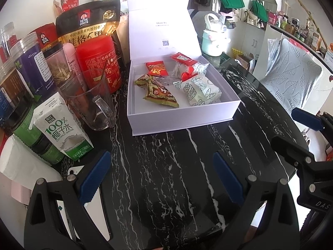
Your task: Organize objects
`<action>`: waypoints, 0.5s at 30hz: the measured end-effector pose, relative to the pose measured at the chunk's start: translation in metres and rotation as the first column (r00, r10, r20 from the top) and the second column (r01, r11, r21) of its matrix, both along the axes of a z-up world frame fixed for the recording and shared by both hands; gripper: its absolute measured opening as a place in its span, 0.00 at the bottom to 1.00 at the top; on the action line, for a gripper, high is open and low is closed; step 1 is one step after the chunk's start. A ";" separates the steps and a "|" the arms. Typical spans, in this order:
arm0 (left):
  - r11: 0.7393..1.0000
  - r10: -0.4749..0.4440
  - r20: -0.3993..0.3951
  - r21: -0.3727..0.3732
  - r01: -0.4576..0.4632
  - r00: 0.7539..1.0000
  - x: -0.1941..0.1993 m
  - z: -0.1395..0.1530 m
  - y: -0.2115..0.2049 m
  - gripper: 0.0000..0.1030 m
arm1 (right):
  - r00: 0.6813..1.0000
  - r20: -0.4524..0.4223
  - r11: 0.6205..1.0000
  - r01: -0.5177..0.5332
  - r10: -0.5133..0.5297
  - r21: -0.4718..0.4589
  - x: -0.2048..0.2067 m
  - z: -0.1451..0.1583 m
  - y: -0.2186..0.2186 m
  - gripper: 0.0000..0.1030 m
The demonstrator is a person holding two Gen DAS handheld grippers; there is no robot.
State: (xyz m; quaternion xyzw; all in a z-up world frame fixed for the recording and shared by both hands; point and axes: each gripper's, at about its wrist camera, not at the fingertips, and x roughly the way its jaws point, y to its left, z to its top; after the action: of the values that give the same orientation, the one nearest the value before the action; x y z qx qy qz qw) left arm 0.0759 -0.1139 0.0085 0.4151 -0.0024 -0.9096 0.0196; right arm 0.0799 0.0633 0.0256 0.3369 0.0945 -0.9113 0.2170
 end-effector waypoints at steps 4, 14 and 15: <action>1.000 0.002 0.008 0.002 -0.002 1.000 -0.002 -0.002 -0.001 0.96 | 1.000 0.004 1.000 0.003 -0.003 0.001 -0.001 -0.002 0.001 0.73; 1.000 -0.027 0.033 0.013 0.026 0.999 -0.008 -0.012 0.005 0.96 | 1.000 0.022 1.000 0.009 -0.009 0.000 -0.006 -0.007 0.002 0.73; 0.999 -0.034 0.035 0.015 0.033 0.999 -0.009 -0.013 0.006 0.96 | 1.000 0.024 1.000 0.011 -0.011 0.000 -0.007 -0.007 0.002 0.73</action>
State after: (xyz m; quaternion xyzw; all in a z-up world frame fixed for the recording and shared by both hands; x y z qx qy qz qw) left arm 0.0672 -0.1079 -0.0046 0.4313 -0.0032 -0.9022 0.0013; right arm 0.0730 0.0654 0.0181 0.3485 0.0900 -0.9083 0.2131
